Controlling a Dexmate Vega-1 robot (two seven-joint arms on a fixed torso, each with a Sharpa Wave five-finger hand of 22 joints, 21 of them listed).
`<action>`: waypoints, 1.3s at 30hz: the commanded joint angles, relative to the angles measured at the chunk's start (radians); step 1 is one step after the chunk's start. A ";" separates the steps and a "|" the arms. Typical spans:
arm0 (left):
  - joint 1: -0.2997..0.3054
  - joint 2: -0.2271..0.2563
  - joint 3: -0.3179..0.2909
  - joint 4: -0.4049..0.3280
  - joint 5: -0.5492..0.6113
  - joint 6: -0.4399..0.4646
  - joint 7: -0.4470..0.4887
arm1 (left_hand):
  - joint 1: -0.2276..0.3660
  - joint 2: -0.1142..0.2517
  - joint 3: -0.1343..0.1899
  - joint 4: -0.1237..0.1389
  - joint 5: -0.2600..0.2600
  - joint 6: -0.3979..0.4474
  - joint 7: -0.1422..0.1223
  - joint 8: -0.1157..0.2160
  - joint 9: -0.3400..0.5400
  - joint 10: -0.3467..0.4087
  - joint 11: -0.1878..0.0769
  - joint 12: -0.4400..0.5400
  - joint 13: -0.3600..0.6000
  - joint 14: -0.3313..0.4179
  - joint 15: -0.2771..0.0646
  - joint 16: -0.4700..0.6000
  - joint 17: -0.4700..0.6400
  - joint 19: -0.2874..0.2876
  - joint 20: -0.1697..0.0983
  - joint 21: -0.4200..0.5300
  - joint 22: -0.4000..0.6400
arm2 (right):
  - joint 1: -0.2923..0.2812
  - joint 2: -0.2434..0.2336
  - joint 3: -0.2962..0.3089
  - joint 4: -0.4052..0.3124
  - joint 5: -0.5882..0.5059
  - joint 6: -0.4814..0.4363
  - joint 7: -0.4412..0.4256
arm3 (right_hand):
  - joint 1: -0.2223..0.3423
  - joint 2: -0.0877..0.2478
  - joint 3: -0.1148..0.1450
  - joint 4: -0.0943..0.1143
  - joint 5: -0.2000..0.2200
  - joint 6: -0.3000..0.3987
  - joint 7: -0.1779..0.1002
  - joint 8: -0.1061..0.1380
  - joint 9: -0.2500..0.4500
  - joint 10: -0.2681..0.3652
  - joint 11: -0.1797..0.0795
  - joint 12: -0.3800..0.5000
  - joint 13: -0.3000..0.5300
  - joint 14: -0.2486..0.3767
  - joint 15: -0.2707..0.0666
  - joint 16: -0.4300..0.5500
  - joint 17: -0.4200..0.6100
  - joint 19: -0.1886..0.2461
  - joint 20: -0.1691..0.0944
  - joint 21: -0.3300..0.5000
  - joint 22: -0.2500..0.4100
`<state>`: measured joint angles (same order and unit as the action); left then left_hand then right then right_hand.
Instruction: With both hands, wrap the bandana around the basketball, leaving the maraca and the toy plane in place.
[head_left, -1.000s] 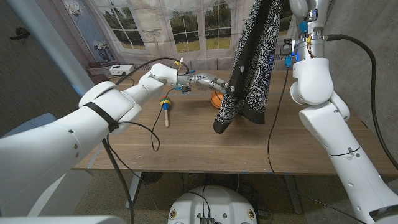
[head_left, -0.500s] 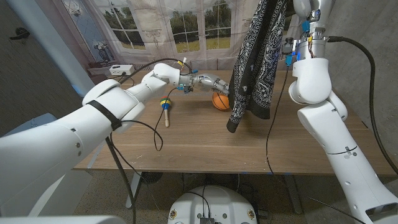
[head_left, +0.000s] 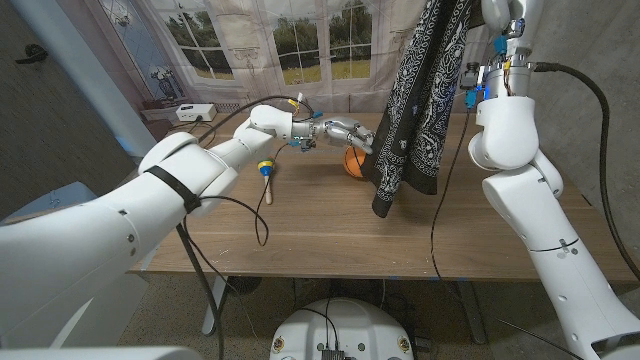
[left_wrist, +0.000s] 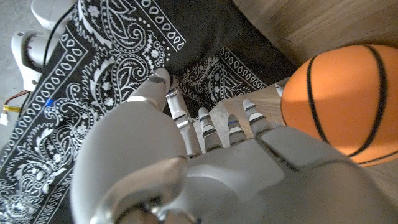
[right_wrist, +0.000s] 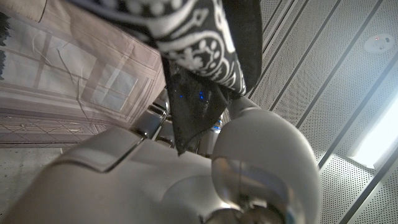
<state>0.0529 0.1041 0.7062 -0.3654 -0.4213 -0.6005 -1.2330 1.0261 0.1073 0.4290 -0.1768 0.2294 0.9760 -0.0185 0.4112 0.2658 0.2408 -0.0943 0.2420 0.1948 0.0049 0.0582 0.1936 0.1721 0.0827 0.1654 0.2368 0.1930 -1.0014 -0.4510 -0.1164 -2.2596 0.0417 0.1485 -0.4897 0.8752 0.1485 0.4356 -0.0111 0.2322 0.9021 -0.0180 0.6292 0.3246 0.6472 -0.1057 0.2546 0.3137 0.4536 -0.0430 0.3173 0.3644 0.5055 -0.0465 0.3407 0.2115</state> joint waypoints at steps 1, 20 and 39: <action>0.097 0.001 -0.136 -0.085 -0.164 -0.087 -0.109 | 0.015 0.006 0.012 0.010 0.033 -0.027 0.034 0.037 0.123 0.009 0.013 0.002 0.010 0.017 -0.013 0.006 0.005 -0.002 -0.010 0.007 0.006 | -0.060 0.006 0.061 -0.015 0.004 0.024 -0.021 | 0.032 0.034 0.003 0.007 0.008 0.003 -0.006 0.011 0.001 0.022 -0.018 -0.003 0.002 0.011 -0.174 -0.005 0.004 -0.003 -0.009 0.007 0.001; 0.423 0.282 -0.132 -0.926 -0.120 0.157 0.470 | -0.128 0.027 0.040 0.094 0.388 -0.205 -0.013 0.369 0.628 -0.005 0.037 0.001 0.058 0.082 -0.085 0.026 0.049 0.057 -0.072 0.059 0.025 | -0.283 0.098 0.301 -0.063 0.051 0.082 -0.071 | 0.033 0.033 -0.001 0.008 0.009 0.000 -0.007 0.020 -0.006 0.015 -0.018 -0.008 0.008 0.008 -0.172 -0.011 0.007 -0.010 -0.006 0.012 0.001; 0.376 0.394 -0.107 -1.292 0.008 0.368 0.745 | -0.144 0.039 0.049 0.109 0.409 -0.263 -0.019 0.444 0.749 0.000 0.042 0.003 0.068 0.087 -0.088 0.024 0.056 0.063 -0.080 0.071 0.028 | -0.441 0.030 0.460 -0.172 0.038 -0.113 0.080 | 0.024 0.035 -0.024 0.016 0.007 -0.002 -0.020 0.035 -0.017 -0.059 -0.011 -0.046 0.006 -0.069 -0.146 -0.034 0.025 -0.055 0.012 0.007 0.000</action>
<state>0.4456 0.4265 0.5979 -1.3389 -0.4856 -0.3479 -0.6554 0.8801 0.1385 0.4782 -0.0742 0.6312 0.7187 -0.0372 0.6348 0.6841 0.2337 -0.0546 0.2383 0.2583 0.0881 -0.0250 0.2161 0.2258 0.1446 0.0961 0.2970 0.2166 -1.3751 -0.3872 0.2722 -2.3823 0.1139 0.1242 -0.4793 0.8753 0.1484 0.4150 0.0039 0.2371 0.8930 -0.0271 0.6585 0.3061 0.5980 -0.1179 0.2132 0.3183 0.3916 -0.0438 0.2845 0.3831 0.4570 -0.0337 0.3445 0.2092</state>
